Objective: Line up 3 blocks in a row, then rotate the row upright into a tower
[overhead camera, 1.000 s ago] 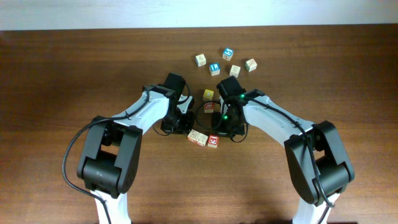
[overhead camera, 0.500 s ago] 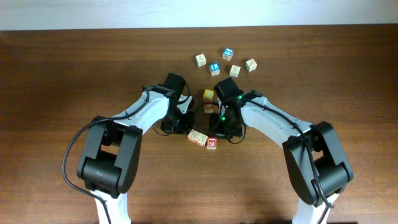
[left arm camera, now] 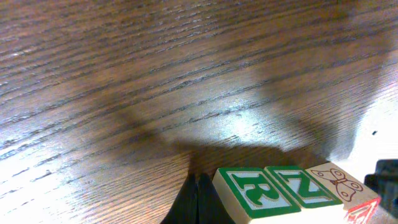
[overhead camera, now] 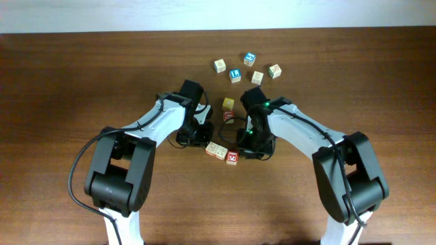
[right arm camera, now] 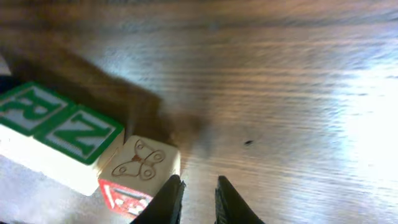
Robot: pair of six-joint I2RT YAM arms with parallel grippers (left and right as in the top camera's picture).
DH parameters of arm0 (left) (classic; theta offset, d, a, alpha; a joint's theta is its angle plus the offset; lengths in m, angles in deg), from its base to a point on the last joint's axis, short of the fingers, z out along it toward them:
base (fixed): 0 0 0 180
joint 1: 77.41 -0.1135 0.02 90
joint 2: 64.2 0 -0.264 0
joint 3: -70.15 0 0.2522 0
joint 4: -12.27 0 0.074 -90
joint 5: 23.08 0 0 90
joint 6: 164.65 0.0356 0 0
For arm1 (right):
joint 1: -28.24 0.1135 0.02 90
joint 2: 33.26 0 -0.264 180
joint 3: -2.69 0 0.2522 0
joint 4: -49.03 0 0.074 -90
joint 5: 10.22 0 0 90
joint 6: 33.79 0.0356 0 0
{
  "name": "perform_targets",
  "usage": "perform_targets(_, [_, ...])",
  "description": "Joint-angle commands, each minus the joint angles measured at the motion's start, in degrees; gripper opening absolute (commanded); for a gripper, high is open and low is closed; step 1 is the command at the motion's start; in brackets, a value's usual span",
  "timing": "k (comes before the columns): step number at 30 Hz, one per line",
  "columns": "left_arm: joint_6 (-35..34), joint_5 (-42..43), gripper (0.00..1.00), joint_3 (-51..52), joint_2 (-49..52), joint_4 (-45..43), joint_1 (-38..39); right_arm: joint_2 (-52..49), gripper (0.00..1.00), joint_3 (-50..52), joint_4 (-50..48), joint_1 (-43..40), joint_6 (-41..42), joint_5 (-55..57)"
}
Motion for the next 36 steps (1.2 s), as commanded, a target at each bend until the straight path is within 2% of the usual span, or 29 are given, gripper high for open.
perform_targets(1, [-0.1, -0.9, 0.00, 0.4, -1.0, 0.0, 0.3, -0.5, 0.17, -0.1, 0.5, 0.7, 0.5, 0.5])
perform_targets(11, [-0.1, -0.9, 0.00, 0.4, -1.0, 0.0, 0.3, -0.5, 0.15, -0.1, 1.4, 3.4, 0.9, 0.5])
perform_targets(29, [-0.1, -0.9, 0.00, 0.4, -1.0, 0.1, 0.3, -0.5, 0.16, -2.4, -1.7, 3.2, 0.2, 0.7])
perform_targets(36, [-2.7, -0.9, 0.00, 0.4, -1.0, 1.4, 0.3, -0.5, 0.25, -4.3, -1.0, 3.2, -1.1, 2.7])
